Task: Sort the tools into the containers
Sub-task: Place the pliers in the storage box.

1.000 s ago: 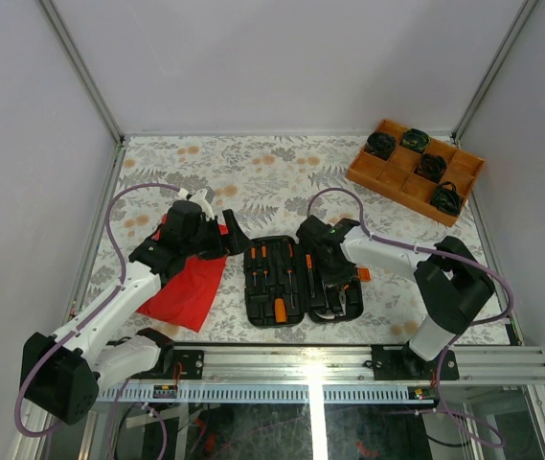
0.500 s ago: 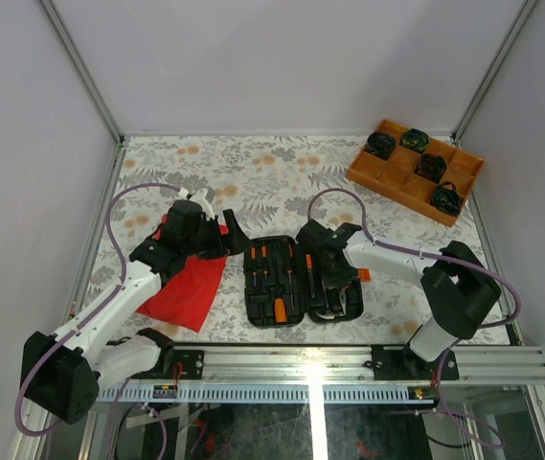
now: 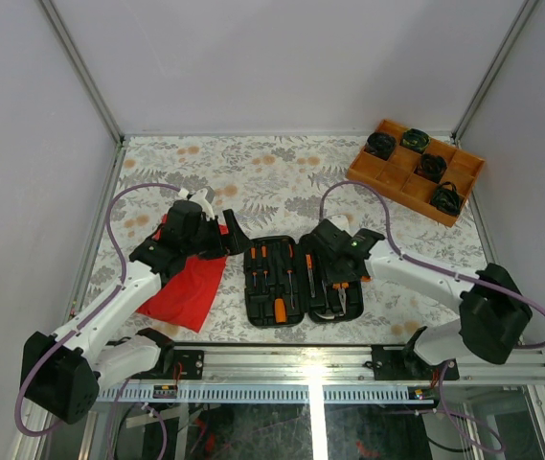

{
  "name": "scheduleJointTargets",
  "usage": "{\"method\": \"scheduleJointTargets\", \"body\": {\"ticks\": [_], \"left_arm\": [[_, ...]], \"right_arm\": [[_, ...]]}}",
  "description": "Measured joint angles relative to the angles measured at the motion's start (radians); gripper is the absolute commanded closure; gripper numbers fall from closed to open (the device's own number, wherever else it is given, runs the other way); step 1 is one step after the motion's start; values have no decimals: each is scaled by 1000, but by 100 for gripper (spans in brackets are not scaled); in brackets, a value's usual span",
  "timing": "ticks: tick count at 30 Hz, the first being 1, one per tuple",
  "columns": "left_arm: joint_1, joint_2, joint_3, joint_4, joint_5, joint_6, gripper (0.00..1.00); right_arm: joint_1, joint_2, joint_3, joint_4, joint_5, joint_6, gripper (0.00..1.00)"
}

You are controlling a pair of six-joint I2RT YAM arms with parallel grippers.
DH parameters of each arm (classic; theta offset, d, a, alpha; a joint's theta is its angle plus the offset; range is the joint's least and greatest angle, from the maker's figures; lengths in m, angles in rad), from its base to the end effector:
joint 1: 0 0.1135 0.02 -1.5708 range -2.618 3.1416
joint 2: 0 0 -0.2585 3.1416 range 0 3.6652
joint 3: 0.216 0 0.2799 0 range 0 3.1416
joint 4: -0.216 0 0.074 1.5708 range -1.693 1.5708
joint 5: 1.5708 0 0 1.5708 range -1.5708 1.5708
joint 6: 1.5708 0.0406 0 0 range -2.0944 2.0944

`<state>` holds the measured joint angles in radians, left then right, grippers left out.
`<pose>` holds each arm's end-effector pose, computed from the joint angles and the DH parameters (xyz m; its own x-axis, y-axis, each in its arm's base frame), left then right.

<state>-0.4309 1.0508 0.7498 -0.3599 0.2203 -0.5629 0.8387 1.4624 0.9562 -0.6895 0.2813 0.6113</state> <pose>0.2327 -0.1167 0.2443 -0.7728 -0.2178 -0.5961 0.1797 0.8257 -0.5347 0.2100 0.2168 0.1852 -0.8804 -0.1547 -0.4483 -0.1725 0.9850 -0.0013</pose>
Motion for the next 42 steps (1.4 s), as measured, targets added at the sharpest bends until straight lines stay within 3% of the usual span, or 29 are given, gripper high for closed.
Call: {"method": "scheduleJointTargets", "body": {"ticks": [8, 24, 30, 37, 42], "left_arm": [[0, 0, 0, 0, 0, 0, 16], [0, -1, 0, 0, 0, 0, 16], [0, -1, 0, 0, 0, 0, 16], [0, -1, 0, 0, 0, 0, 16], [0, -1, 0, 0, 0, 0, 16]], "right_arm": [[-9, -57, -67, 14, 42, 26, 35], [-114, -11, -117, 163, -93, -9, 34], [-114, 32, -107, 157, -93, -15, 40], [-113, 59, -86, 121, -69, -21, 66], [-113, 53, -85, 120, -66, -26, 73]]}}
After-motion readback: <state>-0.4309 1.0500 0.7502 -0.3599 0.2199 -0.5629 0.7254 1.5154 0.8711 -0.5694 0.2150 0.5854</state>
